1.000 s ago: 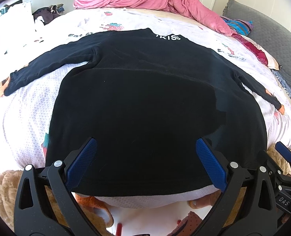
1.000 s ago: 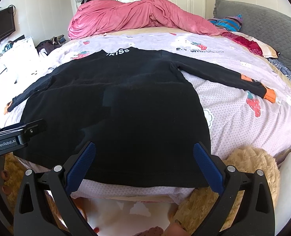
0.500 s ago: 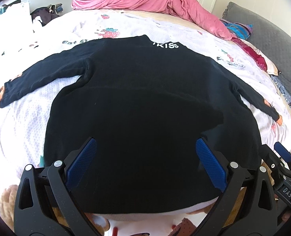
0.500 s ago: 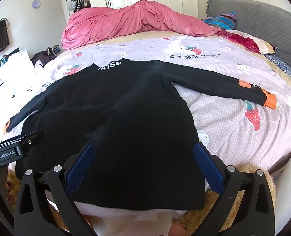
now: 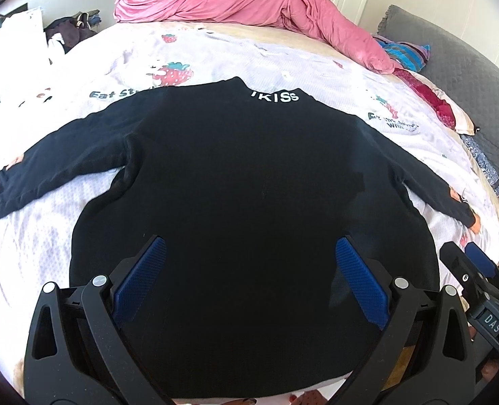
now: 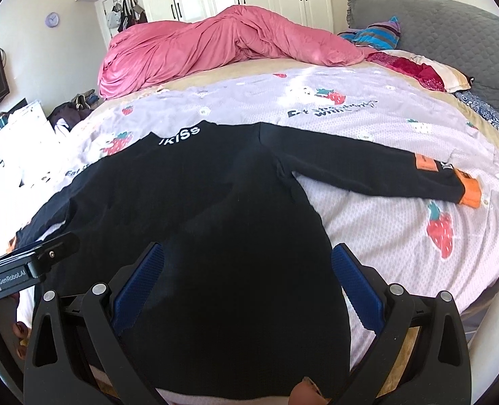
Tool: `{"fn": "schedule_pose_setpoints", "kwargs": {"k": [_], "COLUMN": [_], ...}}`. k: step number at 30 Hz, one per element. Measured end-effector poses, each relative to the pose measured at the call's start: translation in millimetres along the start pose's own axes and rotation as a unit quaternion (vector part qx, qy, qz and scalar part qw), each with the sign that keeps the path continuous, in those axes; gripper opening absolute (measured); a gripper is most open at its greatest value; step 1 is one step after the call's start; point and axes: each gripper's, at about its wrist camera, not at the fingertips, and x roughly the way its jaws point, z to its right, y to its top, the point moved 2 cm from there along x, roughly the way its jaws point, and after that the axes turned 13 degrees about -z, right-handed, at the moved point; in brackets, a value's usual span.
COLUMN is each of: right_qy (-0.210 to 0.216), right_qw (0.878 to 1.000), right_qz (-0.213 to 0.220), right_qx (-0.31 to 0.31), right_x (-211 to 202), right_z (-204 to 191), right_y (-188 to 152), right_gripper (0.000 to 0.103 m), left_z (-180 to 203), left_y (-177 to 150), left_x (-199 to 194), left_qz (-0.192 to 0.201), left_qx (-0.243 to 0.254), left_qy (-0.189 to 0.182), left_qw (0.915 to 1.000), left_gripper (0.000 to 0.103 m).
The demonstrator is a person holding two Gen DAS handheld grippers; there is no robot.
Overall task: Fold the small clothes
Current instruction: 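Move the right gripper over the sleeve with the orange cuff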
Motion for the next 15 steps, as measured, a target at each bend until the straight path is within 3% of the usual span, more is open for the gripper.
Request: {"fn": "schedule_pose_setpoints", "kwargs": {"k": [15], "right_qy": [0.002], "right_qw": [1.000], "right_qz": [0.014], "right_qx": [0.014], "right_x": [11], "right_z": [-7], "right_y": [51], "right_gripper": [0.099], "left_z": [6], "left_y": [48], "left_x": [1], "left_qz": [0.005], "left_qx": [-0.003], "left_qy": [-0.009], "left_qw": [0.9999], "left_gripper": [0.095]}}
